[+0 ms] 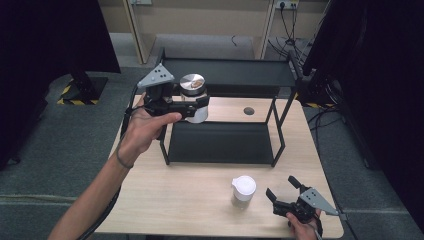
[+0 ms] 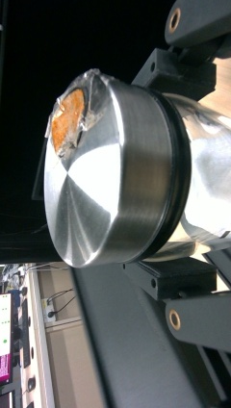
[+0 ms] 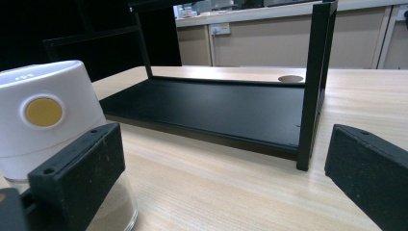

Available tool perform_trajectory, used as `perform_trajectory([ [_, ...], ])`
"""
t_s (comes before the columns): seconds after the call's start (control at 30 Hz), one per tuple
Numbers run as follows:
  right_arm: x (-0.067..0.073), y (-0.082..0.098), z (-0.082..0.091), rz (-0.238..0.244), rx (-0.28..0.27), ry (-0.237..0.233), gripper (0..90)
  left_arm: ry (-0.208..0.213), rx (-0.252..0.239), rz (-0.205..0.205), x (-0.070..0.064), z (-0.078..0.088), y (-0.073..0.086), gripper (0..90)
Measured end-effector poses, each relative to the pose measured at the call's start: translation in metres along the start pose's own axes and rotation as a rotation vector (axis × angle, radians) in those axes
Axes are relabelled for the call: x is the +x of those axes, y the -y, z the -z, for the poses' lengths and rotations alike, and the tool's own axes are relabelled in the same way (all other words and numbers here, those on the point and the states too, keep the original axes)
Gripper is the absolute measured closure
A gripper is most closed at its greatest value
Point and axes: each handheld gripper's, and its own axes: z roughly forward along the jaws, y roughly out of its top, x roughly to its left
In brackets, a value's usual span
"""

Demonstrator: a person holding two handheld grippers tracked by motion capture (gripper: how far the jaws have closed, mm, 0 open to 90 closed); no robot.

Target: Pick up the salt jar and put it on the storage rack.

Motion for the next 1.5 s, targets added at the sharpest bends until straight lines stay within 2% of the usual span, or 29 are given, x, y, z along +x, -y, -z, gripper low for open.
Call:
perform_trajectory([
  [0.5,-0.001,0.0,0.001,0.0,-0.002,0.001,0.6,-0.069,-0.003,0.012,-0.001,-0.012,-0.041,30.8],
  [0.7,-0.001,0.0,0.001,0.0,-0.004,0.002,0.6,-0.115,0.003,0.015,-0.002,-0.022,-0.051,30.8],
  [1.1,-0.002,0.0,0.002,0.0,-0.005,0.0,0.6,-0.209,-0.007,0.044,0.003,-0.044,-0.059,30.8],
  [1.5,-0.002,0.0,0.002,0.0,-0.006,-0.001,0.6,-0.297,-0.017,0.068,0.01,-0.066,-0.057,30.8],
])
